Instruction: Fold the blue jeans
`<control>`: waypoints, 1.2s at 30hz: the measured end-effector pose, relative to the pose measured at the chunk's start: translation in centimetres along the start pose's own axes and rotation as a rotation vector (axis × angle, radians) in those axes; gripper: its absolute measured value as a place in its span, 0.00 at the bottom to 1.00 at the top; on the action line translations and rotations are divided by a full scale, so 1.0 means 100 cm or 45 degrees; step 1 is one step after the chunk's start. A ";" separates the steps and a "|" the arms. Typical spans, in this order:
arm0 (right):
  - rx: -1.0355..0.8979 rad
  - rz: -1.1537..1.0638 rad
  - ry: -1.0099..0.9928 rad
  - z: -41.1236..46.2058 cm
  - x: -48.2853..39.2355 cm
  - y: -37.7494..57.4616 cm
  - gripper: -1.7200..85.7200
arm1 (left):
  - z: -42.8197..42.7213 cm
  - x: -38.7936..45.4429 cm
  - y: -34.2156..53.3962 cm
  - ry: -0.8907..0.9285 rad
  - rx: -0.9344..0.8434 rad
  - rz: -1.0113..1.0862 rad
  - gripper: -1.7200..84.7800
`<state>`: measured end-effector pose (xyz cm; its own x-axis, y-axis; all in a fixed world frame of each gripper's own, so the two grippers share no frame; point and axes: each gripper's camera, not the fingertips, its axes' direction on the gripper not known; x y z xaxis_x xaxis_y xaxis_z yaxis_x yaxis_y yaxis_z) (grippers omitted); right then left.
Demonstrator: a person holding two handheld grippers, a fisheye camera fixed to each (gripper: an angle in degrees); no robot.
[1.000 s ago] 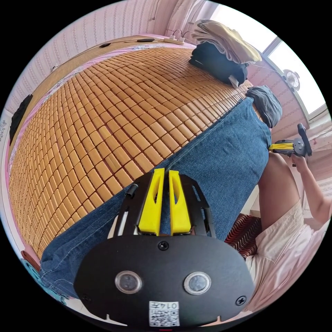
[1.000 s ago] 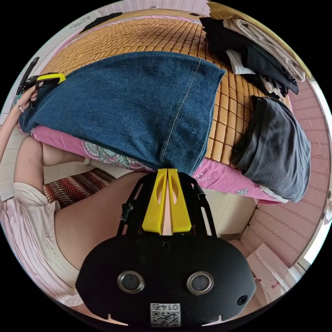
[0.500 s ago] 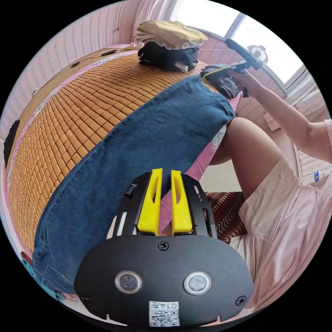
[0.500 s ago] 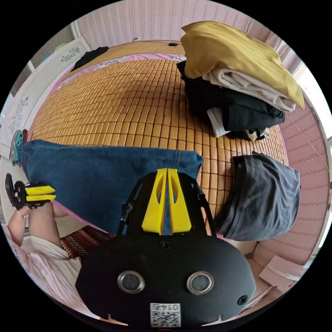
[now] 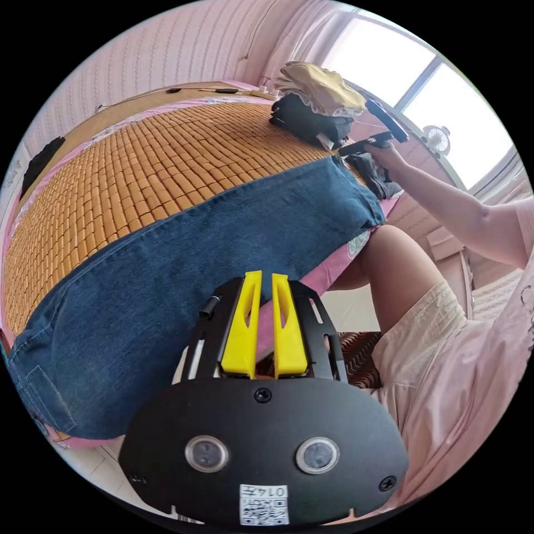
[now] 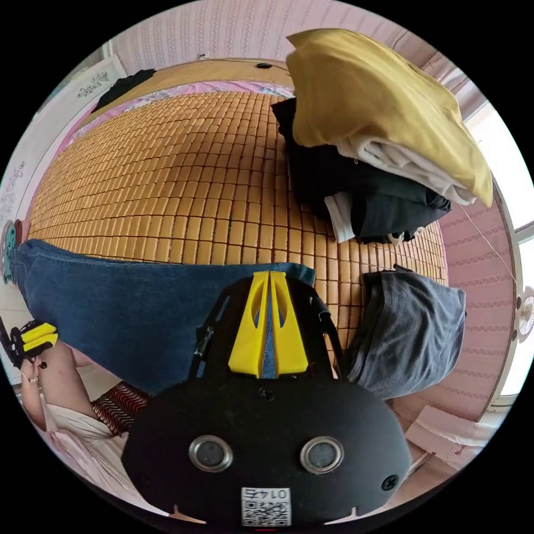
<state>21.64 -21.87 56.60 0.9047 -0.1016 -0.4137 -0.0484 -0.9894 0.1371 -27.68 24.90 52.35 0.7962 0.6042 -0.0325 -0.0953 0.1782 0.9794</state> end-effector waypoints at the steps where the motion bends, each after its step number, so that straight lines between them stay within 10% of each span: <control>1: 0.053 -0.078 -0.044 -0.010 -0.028 0.000 0.02 | -0.010 -0.009 0.005 -0.035 0.005 -0.021 0.07; 9: 0.138 -0.914 -0.438 -0.031 -0.294 -0.022 0.11 | -0.173 -0.205 0.117 -0.657 0.098 -0.667 0.09; 17: -0.015 -1.201 -0.354 0.018 -0.484 -0.047 0.11 | -0.226 -0.350 0.158 -0.774 0.100 -1.083 0.13; 21: 0.006 -1.186 -0.293 0.027 -0.498 -0.050 0.04 | -0.184 -0.388 0.164 -0.500 -0.117 -1.155 0.08; 36: 0.115 -0.971 -0.535 0.014 -0.480 -0.083 0.03 | -0.245 -0.354 0.143 -0.721 0.167 -0.990 0.01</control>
<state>-21.95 -8.89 74.07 0.4739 0.5787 -0.6637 0.4569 -0.8059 -0.3765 -71.92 25.09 62.57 0.7814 -0.1151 -0.6133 0.6195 0.2612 0.7403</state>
